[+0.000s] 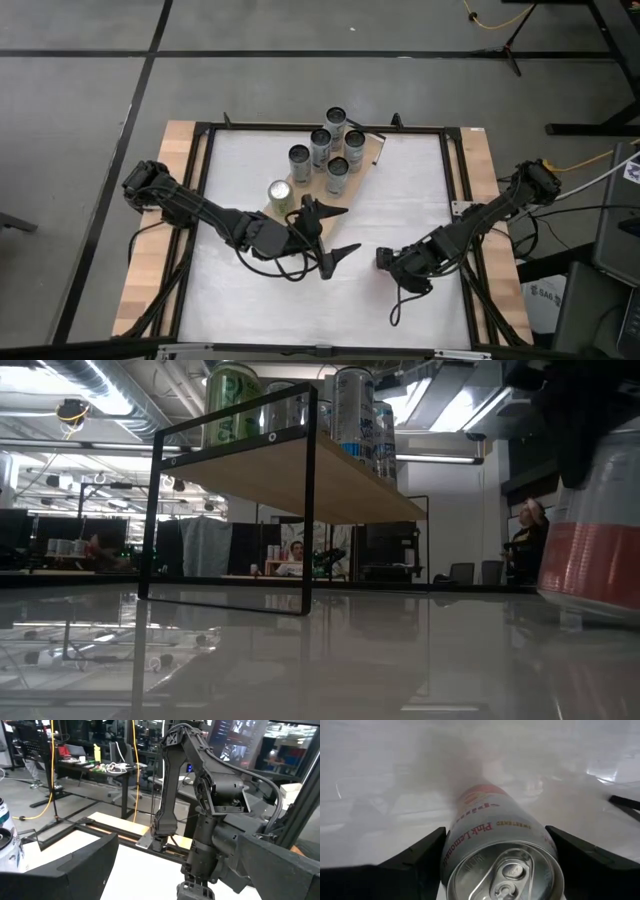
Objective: Place canned beverage on shelf
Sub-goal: Put the pink soda can on the shelf, aligned with the black soda can
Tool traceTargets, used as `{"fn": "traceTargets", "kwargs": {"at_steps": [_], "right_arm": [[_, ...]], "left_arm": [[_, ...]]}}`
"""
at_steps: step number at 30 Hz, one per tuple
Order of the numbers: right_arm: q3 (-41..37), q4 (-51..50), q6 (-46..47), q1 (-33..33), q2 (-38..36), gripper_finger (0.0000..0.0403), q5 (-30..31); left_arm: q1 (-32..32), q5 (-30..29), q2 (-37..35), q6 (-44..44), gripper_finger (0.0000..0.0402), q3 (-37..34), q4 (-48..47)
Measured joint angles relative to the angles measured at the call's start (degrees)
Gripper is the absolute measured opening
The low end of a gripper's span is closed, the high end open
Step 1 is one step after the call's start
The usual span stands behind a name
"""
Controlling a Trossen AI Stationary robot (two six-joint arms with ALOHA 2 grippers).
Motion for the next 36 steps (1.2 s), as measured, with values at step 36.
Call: {"fn": "traceTargets", "kwargs": {"at_steps": [36], "right_arm": [[0.1,1.2,3.2,0.1,-0.2,0.0392,-2.2]], "left_arm": [[0.0,0.1,0.0,0.2,0.0400,0.0,0.0]]}}
